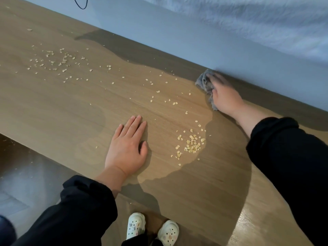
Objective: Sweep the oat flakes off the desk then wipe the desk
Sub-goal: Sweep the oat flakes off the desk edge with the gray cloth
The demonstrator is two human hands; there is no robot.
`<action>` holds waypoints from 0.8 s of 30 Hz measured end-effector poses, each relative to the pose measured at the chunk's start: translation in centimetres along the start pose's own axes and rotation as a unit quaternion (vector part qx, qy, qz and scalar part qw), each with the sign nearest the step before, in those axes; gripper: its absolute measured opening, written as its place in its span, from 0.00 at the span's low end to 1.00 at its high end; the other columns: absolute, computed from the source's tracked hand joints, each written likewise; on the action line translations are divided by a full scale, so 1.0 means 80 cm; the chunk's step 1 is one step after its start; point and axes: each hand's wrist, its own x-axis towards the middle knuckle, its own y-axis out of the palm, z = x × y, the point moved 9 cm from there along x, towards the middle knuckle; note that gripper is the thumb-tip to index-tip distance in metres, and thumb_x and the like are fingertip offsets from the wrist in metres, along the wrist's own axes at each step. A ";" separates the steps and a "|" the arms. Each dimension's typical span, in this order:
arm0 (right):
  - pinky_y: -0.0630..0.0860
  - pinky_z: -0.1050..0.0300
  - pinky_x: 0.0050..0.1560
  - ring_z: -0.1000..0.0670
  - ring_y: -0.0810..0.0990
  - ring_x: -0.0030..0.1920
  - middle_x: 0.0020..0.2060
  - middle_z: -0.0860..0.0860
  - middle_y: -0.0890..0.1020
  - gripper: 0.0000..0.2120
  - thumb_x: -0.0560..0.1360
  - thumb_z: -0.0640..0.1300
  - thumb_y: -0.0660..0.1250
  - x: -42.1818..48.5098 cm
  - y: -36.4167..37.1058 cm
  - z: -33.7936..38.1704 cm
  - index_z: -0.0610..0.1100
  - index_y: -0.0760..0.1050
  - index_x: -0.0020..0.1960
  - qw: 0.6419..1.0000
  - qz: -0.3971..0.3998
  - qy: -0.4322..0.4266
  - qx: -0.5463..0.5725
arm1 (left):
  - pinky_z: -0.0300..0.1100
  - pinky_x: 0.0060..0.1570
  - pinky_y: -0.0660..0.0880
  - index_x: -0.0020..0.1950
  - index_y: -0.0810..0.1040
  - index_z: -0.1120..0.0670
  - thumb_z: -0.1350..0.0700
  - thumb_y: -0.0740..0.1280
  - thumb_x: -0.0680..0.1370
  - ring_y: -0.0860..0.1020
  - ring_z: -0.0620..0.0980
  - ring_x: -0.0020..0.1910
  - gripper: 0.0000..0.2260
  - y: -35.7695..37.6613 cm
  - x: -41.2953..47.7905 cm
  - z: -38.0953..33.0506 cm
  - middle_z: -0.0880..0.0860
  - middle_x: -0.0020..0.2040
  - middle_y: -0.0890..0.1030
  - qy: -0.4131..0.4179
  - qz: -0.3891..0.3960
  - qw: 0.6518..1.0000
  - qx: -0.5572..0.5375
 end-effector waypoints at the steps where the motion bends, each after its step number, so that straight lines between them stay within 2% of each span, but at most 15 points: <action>1: 0.62 0.51 0.73 0.46 0.60 0.75 0.78 0.50 0.57 0.27 0.80 0.37 0.57 0.008 -0.001 -0.003 0.47 0.59 0.77 1.000 -0.005 0.018 0.003 | 0.50 0.75 0.52 0.76 0.64 0.54 0.47 0.50 0.76 0.55 0.49 0.77 0.29 0.000 0.000 0.000 0.51 0.77 0.60 0.000 -0.001 1.000 -0.001; 2: 0.58 0.53 0.74 0.45 0.58 0.76 0.77 0.50 0.58 0.28 0.79 0.36 0.58 0.016 0.001 0.000 0.47 0.60 0.77 0.999 -0.007 0.031 0.010 | 0.50 0.75 0.52 0.76 0.64 0.54 0.47 0.50 0.76 0.55 0.49 0.77 0.29 -0.001 0.000 0.001 0.51 0.77 0.60 -0.001 -0.002 1.000 -0.002; 4: 0.57 0.56 0.73 0.45 0.57 0.76 0.77 0.50 0.58 0.28 0.78 0.34 0.59 0.018 0.007 0.021 0.48 0.61 0.76 0.999 0.001 0.032 0.038 | 0.50 0.75 0.52 0.76 0.64 0.54 0.47 0.50 0.76 0.55 0.49 0.77 0.29 0.000 -0.001 0.001 0.51 0.77 0.60 -0.003 -0.002 1.000 0.000; 6: 0.55 0.51 0.75 0.46 0.55 0.77 0.78 0.52 0.56 0.29 0.79 0.33 0.56 0.004 0.017 0.047 0.52 0.61 0.76 0.998 0.041 -0.012 0.046 | 0.51 0.75 0.52 0.76 0.64 0.54 0.47 0.50 0.76 0.55 0.49 0.77 0.29 0.000 -0.001 0.001 0.51 0.77 0.60 -0.002 0.000 1.000 -0.001; 8: 0.48 0.49 0.77 0.48 0.52 0.77 0.78 0.53 0.53 0.30 0.80 0.32 0.54 -0.021 0.025 0.064 0.55 0.60 0.77 0.993 0.093 -0.073 0.004 | 0.51 0.75 0.52 0.76 0.64 0.54 0.46 0.50 0.76 0.55 0.49 0.77 0.29 0.000 0.000 0.001 0.51 0.77 0.60 -0.004 -0.001 1.000 -0.004; 10: 0.57 0.46 0.76 0.48 0.56 0.76 0.78 0.54 0.53 0.31 0.79 0.31 0.54 -0.039 0.020 0.061 0.55 0.60 0.77 0.986 0.124 -0.113 -0.003 | 0.50 0.75 0.52 0.76 0.63 0.54 0.46 0.50 0.76 0.54 0.48 0.77 0.29 0.000 -0.001 0.001 0.50 0.78 0.60 -0.004 -0.001 1.000 -0.004; 12: 0.74 0.48 0.64 0.49 0.67 0.69 0.78 0.56 0.55 0.32 0.78 0.30 0.53 -0.038 0.004 0.033 0.55 0.61 0.76 0.987 0.132 -0.094 0.023 | 0.49 0.75 0.51 0.76 0.63 0.54 0.46 0.49 0.76 0.54 0.48 0.77 0.29 -0.001 -0.001 0.001 0.50 0.78 0.59 -0.005 -0.003 1.000 -0.003; 13: 0.77 0.51 0.60 0.50 0.71 0.65 0.78 0.56 0.56 0.31 0.78 0.31 0.53 -0.032 -0.007 0.011 0.55 0.62 0.76 0.990 0.120 -0.062 0.038 | 0.49 0.75 0.51 0.76 0.64 0.54 0.47 0.49 0.76 0.54 0.48 0.77 0.29 -0.001 -0.001 0.001 0.50 0.77 0.60 -0.004 -0.004 1.000 -0.005; 14: 0.75 0.56 0.61 0.50 0.71 0.65 0.77 0.56 0.56 0.30 0.79 0.31 0.54 -0.027 -0.018 -0.015 0.55 0.63 0.75 0.993 0.099 -0.023 0.053 | 0.49 0.75 0.51 0.76 0.64 0.54 0.47 0.50 0.76 0.55 0.48 0.77 0.29 -0.001 -0.001 0.000 0.51 0.77 0.60 -0.002 -0.005 1.000 -0.008; 16: 0.62 0.67 0.67 0.52 0.66 0.70 0.78 0.55 0.56 0.28 0.79 0.32 0.54 -0.025 -0.032 -0.051 0.54 0.63 0.75 0.996 0.050 0.040 0.067 | 0.49 0.75 0.52 0.76 0.65 0.55 0.47 0.49 0.76 0.55 0.48 0.77 0.29 -0.001 -0.001 0.001 0.51 0.77 0.61 -0.002 -0.007 1.000 -0.012; 17: 0.59 0.67 0.68 0.52 0.65 0.71 0.78 0.54 0.56 0.27 0.80 0.33 0.55 -0.031 -0.031 -0.054 0.53 0.63 0.75 0.996 0.034 0.052 0.067 | 0.50 0.75 0.52 0.76 0.64 0.55 0.47 0.49 0.76 0.55 0.48 0.77 0.29 -0.001 0.000 0.001 0.51 0.77 0.60 -0.003 -0.007 1.000 -0.013; 19: 0.59 0.55 0.74 0.48 0.61 0.74 0.78 0.52 0.56 0.27 0.80 0.34 0.55 -0.052 -0.018 -0.037 0.52 0.62 0.76 0.998 0.027 0.031 0.050 | 0.49 0.75 0.51 0.76 0.63 0.54 0.47 0.49 0.76 0.54 0.47 0.77 0.29 0.000 -0.001 0.002 0.50 0.78 0.59 -0.005 -0.003 1.000 -0.011; 21: 0.60 0.45 0.75 0.45 0.56 0.77 0.78 0.53 0.54 0.29 0.80 0.35 0.55 -0.082 -0.002 -0.007 0.55 0.59 0.77 0.998 0.065 -0.022 0.017 | 0.49 0.76 0.51 0.76 0.63 0.54 0.47 0.49 0.76 0.53 0.47 0.77 0.29 0.000 -0.001 0.002 0.50 0.78 0.59 -0.006 -0.003 1.000 -0.010; 23: 0.67 0.46 0.70 0.46 0.55 0.77 0.78 0.58 0.50 0.31 0.80 0.36 0.55 -0.109 0.006 0.001 0.60 0.55 0.77 0.991 0.120 -0.051 -0.013 | 0.49 0.76 0.51 0.76 0.63 0.54 0.47 0.49 0.76 0.53 0.47 0.77 0.29 0.000 0.000 0.002 0.50 0.78 0.59 -0.006 -0.004 1.000 -0.012; 24: 0.72 0.52 0.65 0.47 0.57 0.76 0.78 0.59 0.49 0.31 0.80 0.36 0.55 -0.113 0.002 -0.005 0.61 0.55 0.77 0.989 0.138 -0.051 -0.014 | 0.49 0.76 0.51 0.76 0.63 0.54 0.47 0.49 0.76 0.53 0.47 0.77 0.29 0.000 0.000 0.002 0.50 0.78 0.59 -0.007 -0.003 1.000 -0.012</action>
